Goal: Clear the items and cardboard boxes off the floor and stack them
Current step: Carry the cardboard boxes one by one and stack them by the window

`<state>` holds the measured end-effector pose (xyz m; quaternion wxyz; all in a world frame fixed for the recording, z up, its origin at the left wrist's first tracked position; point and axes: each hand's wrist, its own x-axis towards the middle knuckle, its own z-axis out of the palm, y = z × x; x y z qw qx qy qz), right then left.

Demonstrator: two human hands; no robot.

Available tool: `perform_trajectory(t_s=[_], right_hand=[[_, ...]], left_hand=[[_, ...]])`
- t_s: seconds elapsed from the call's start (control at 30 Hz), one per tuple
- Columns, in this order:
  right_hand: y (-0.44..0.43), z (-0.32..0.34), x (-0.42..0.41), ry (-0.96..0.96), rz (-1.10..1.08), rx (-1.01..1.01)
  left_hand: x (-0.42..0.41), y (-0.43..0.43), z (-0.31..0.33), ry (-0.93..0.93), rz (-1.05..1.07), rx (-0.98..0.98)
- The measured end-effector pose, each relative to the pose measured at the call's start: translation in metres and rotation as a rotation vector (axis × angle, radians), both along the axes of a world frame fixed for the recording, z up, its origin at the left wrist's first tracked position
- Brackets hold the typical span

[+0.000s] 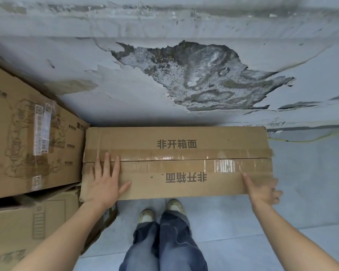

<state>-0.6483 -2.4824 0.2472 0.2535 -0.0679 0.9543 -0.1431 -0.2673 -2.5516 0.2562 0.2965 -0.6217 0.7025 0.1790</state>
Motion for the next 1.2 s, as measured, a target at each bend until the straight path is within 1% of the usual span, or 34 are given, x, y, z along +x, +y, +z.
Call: perform_trajectory(t_s=[0.03, 0.1, 0.13, 0.2, 0.33, 0.4, 0.53, 0.63, 0.7, 0.8, 0.9, 0.97, 1.07, 1.17, 1.2], right_hand=[[-0.001, -0.004, -0.014, -0.101, -0.104, -0.059], [-0.001, -0.015, -0.038, -0.275, -0.195, -0.179], [-0.002, -0.021, -0.047, -0.330, -0.215, -0.213], [-0.012, -0.024, -0.056, -0.355, -0.156, -0.263], [-0.044, -0.019, -0.066, -0.315, 0.035, -0.285], [-0.053, -0.012, -0.069, -0.311, 0.136, -0.222], [-0.048, -0.002, -0.054, -0.202, 0.407, 0.140], [-0.035, 0.013, -0.029, -0.211, 0.618, 0.327], [-0.023, 0.029, -0.006, -0.256, 0.733, 0.352], [-0.007, 0.067, 0.031, -0.326, 0.809, 0.261], [0.009, 0.113, 0.058, -0.409, 0.805, 0.155], [0.024, 0.142, 0.071, -0.473, 0.760, 0.077], [0.049, 0.179, 0.084, -0.547, 0.588, -0.077], [0.068, 0.209, 0.099, -0.563, 0.345, -0.212], [0.073, 0.217, 0.104, -0.560, 0.306, -0.233]], left_hand=[[-0.001, 0.003, -0.002, 0.005, 0.014, 0.017], [-0.003, 0.005, -0.007, 0.003, 0.029, 0.042], [-0.004, 0.005, -0.009, 0.004, 0.039, 0.049], [-0.005, 0.002, -0.012, 0.013, 0.077, 0.063], [-0.012, -0.003, -0.015, 0.048, 0.149, 0.072], [-0.018, -0.004, -0.016, 0.041, 0.153, 0.057], [-0.022, 0.003, -0.015, 0.032, 0.170, 0.091], [-0.023, 0.013, 0.000, 0.079, 0.197, 0.105], [-0.024, 0.023, 0.019, 0.136, 0.243, 0.108], [-0.025, 0.037, 0.050, 0.238, 0.354, 0.129], [-0.032, 0.051, 0.088, 0.373, 0.520, 0.126], [-0.038, 0.060, 0.117, 0.481, 0.629, 0.093], [-0.046, 0.076, 0.157, 0.625, 0.781, 0.051], [-0.053, 0.095, 0.190, 0.675, 0.751, 0.047], [-0.056, 0.102, 0.201, 0.695, 0.728, 0.058]])
